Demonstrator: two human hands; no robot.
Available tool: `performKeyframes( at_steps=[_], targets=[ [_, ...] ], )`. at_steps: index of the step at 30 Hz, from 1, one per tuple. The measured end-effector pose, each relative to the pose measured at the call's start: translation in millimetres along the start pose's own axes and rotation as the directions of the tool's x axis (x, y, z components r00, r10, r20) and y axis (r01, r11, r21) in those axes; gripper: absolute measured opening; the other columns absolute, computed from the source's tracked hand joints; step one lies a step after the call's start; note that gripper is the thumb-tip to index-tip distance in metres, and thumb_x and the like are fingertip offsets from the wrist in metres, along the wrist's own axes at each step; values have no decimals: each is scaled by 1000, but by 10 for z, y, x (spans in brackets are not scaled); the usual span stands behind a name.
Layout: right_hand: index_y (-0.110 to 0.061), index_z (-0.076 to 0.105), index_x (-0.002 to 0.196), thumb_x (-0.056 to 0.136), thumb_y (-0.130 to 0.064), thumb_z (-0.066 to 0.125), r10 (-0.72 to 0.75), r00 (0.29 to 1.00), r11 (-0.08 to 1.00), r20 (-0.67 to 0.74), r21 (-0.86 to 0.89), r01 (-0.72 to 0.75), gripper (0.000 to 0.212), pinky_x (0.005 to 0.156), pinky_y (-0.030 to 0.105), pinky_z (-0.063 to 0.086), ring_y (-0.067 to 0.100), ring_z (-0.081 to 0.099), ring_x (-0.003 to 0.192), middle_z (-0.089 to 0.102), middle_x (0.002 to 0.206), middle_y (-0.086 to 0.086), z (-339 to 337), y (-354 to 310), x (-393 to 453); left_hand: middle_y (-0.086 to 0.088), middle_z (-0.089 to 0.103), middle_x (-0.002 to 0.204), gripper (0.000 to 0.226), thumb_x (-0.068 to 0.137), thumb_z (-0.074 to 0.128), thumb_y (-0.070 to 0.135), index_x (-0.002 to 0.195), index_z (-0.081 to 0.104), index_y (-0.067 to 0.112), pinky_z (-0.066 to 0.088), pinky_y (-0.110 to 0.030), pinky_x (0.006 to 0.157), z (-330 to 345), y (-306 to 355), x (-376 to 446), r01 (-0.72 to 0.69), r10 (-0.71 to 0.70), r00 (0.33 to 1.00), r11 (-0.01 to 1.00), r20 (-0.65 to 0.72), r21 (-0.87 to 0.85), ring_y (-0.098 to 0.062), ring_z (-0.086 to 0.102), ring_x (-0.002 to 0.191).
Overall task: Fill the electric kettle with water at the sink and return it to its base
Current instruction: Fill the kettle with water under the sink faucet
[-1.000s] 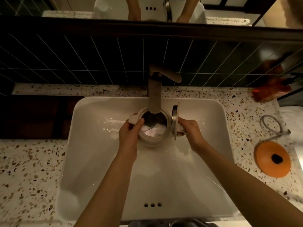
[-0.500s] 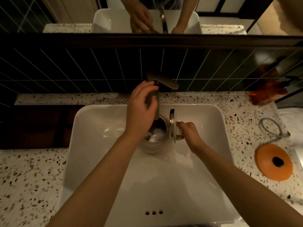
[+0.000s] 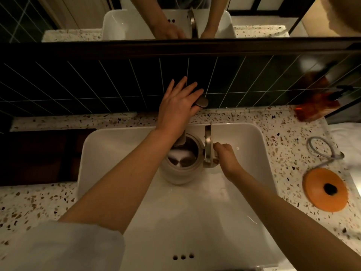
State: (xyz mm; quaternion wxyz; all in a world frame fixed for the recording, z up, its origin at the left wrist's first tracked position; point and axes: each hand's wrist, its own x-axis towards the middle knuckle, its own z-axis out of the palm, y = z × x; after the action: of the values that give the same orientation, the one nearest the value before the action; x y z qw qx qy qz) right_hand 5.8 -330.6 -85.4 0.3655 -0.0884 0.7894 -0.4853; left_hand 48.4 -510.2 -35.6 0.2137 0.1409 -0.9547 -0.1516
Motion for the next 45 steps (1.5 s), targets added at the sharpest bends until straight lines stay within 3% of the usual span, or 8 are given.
performKeyframes(
  at_steps=[9,19,23,30,33,37,42,45],
  targets=[
    [-10,37,51,90,-10,38,26,1000,1000,6,7,-26,39,53,27,33,18,36,54,41,65,18,-20,-5,42,-18,64,132,39,87,65,20,124,67,7,25,-53,112,22,-30,-7,-31,31,1000,999,-5,-8,-44,49,132],
    [-4,53,68,87,-11,40,6,1000,1000,6,24,-7,24,54,31,27,21,33,55,40,65,18,25,4,21,-16,58,140,43,90,63,19,132,61,9,19,-50,117,-64,-20,16,79,-80,997,986,0,-144,-40,41,139],
    [-6,57,74,75,-25,40,26,1000,1000,17,3,-26,26,55,31,28,25,36,63,43,68,19,38,-33,-2,-15,56,143,44,91,64,19,133,60,9,13,-43,118,-68,-10,10,110,-112,994,975,1,-195,-38,38,142],
    [-5,49,67,91,-11,39,29,999,999,33,-22,-29,26,50,25,31,16,36,50,39,57,11,35,-43,19,-9,49,150,58,84,75,23,137,56,11,16,-27,117,-214,48,-10,293,-307,951,860,34,-418,-24,28,148],
    [-8,43,61,91,-11,39,32,999,999,25,-28,-31,30,50,26,30,15,34,50,37,56,10,36,-38,35,-6,44,153,54,94,62,33,143,49,15,21,-25,117,-256,81,-278,434,-509,861,720,14,-542,-16,28,147],
    [-9,41,58,91,-10,40,28,999,999,24,-26,-28,33,50,27,28,15,32,50,36,53,8,30,-43,26,-3,45,152,50,100,52,33,146,45,16,30,-27,115,-168,78,-844,590,-785,619,472,-9,-655,-14,37,141],
    [-7,46,65,90,-11,40,26,999,999,30,-28,-25,25,53,29,28,16,32,52,35,56,8,27,-36,16,4,44,152,64,93,58,46,151,38,25,32,-29,107,2,93,-1354,722,-852,329,-50,407,-690,-16,39,140],
    [-8,44,63,89,-11,40,29,999,999,25,-22,-28,27,53,30,27,16,32,52,35,54,7,27,-20,26,7,59,140,77,76,56,73,139,54,29,32,-40,115,93,111,-1480,691,-776,331,-188,537,-698,-14,48,133]
  ],
)
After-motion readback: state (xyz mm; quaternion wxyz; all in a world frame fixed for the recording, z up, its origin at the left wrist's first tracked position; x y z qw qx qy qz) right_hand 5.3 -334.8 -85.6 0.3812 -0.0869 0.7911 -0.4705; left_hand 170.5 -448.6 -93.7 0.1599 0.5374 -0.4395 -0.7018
